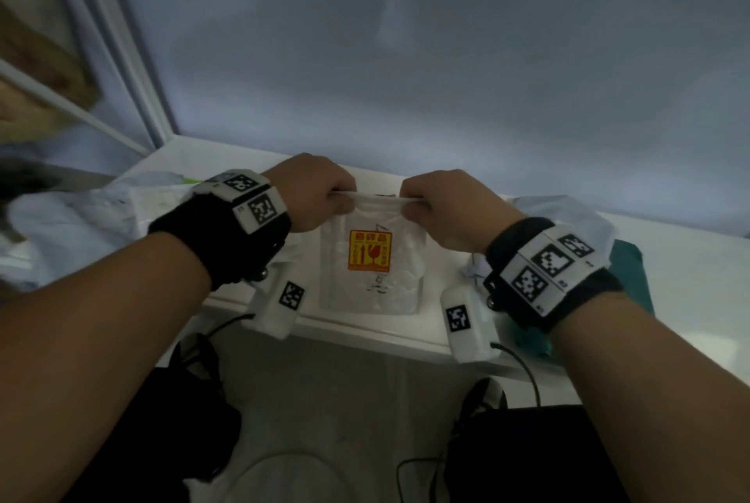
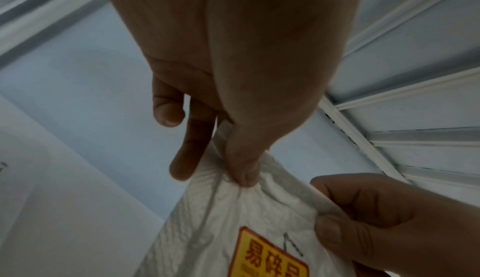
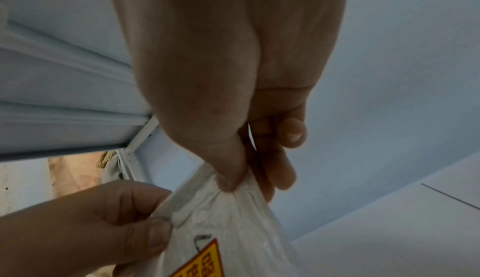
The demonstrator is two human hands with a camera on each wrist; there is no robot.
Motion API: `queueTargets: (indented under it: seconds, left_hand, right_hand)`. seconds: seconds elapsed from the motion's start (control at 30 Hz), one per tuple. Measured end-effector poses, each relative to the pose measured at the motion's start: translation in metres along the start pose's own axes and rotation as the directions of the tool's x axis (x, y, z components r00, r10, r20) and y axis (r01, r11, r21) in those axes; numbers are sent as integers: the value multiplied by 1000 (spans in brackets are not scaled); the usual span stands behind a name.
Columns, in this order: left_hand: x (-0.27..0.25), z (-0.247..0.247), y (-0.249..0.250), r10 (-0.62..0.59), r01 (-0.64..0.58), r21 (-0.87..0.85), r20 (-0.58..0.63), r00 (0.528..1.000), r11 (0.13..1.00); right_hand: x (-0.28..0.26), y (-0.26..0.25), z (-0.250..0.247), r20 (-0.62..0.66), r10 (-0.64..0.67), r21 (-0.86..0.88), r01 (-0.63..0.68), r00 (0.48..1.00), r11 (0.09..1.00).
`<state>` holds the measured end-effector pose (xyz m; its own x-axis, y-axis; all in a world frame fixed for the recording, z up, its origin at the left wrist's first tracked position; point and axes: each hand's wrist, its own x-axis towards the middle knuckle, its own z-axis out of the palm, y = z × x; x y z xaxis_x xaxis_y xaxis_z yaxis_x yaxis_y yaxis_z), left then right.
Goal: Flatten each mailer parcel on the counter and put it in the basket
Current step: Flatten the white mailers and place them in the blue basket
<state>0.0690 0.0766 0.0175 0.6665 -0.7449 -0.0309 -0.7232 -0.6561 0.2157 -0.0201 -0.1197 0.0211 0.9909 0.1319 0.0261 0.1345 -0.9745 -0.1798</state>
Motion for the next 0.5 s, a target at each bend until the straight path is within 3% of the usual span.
queueTargets:
  seconds: [0.33, 0.5]
  left_hand:
    - [-1, 3, 0, -54, 62, -73, 112, 992, 995]
    - [-2, 0, 0, -51, 53, -25, 71, 996, 998]
  right_hand:
    - [-3, 15, 3, -8, 56, 88, -55, 998, 995]
    - [-2, 14, 6, -52, 51, 93, -46, 997, 995]
